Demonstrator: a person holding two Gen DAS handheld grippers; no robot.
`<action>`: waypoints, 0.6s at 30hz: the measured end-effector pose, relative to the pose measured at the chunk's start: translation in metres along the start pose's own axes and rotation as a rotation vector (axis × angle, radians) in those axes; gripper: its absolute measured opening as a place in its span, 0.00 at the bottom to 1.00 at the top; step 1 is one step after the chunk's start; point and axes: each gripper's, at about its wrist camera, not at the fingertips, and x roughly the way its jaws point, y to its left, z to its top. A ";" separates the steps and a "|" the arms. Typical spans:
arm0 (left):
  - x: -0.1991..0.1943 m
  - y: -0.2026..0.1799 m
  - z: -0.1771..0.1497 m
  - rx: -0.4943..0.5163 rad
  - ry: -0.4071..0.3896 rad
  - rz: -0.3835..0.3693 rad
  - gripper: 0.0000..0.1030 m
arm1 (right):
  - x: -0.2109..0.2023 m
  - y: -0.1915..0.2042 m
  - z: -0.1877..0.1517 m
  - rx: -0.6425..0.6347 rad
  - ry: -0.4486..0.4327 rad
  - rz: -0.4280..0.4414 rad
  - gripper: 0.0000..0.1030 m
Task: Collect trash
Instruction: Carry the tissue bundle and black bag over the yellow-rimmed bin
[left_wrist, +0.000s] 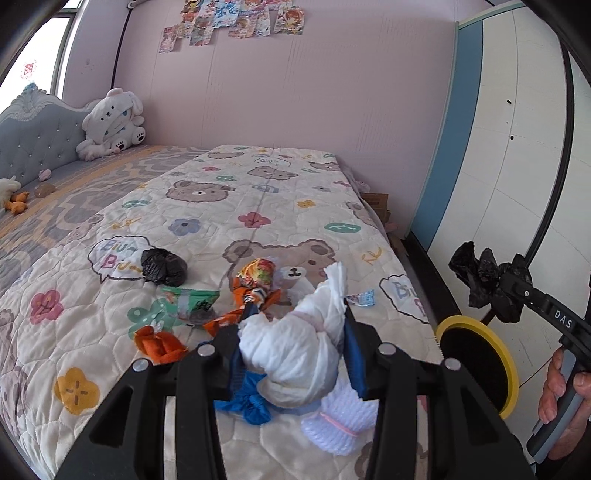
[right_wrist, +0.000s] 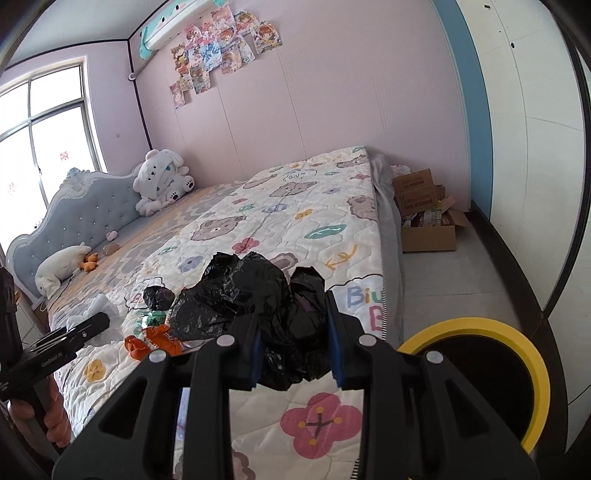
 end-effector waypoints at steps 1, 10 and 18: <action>0.003 -0.007 0.001 0.009 0.003 -0.012 0.40 | -0.004 -0.005 0.001 0.003 -0.001 -0.012 0.27; 0.031 -0.068 0.012 0.087 0.031 -0.105 0.40 | -0.034 -0.054 0.006 0.040 -0.019 -0.097 0.27; 0.061 -0.121 0.008 0.136 0.081 -0.194 0.40 | -0.055 -0.099 0.010 0.084 -0.022 -0.197 0.27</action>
